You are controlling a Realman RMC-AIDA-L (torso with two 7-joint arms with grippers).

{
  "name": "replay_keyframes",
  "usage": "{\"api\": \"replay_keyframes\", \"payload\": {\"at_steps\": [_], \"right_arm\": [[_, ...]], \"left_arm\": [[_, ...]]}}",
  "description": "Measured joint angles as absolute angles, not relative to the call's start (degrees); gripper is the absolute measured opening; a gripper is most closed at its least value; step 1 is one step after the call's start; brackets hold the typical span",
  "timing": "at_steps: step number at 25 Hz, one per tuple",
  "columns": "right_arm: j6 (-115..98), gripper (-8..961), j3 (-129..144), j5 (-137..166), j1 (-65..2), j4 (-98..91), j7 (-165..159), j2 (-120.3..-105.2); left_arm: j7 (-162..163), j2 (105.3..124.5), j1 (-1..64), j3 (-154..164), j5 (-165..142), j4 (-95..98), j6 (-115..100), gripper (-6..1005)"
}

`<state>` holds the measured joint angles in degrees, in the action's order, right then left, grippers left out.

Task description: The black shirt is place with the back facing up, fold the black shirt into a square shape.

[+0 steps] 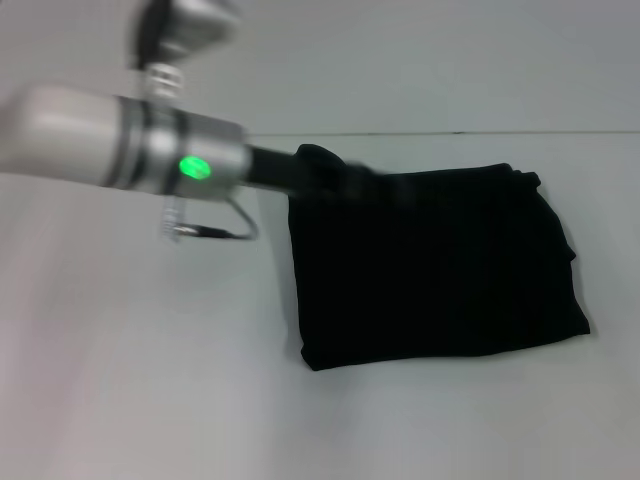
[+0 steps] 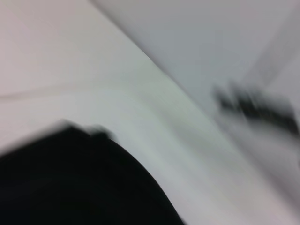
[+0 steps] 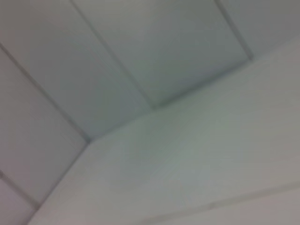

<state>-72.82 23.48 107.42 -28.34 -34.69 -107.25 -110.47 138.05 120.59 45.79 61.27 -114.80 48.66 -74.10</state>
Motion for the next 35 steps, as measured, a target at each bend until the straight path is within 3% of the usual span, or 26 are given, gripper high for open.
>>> {"api": "replay_keyframes", "payload": {"at_steps": [3,6,14,22,35], "right_arm": [[-74.3,757,28.8,114.2,-31.4,-34.7,-118.5,-108.14],[-75.4,756,33.5,122.2,-35.5,-34.4,-130.2,-106.78],[-75.3,756,37.7,138.1,-45.4,-33.5,-143.8,-107.51],[-71.0,756,42.6,141.2,-48.4,-30.1,-145.4,-108.63],[-65.9,756,44.0,140.3,-50.3,-26.8,-142.0,-112.15]], "left_arm": [[145.4,117.61,44.2,48.7,-115.2,44.9,-77.6,545],[146.8,116.64,42.5,40.6,-116.5,43.7,-79.4,682],[145.5,116.48,40.5,33.8,-117.2,44.2,-81.3,952],[144.1,116.54,40.2,32.7,-116.8,44.0,-81.6,949],[143.1,117.07,39.9,32.5,-116.6,43.6,-80.7,948]]}}
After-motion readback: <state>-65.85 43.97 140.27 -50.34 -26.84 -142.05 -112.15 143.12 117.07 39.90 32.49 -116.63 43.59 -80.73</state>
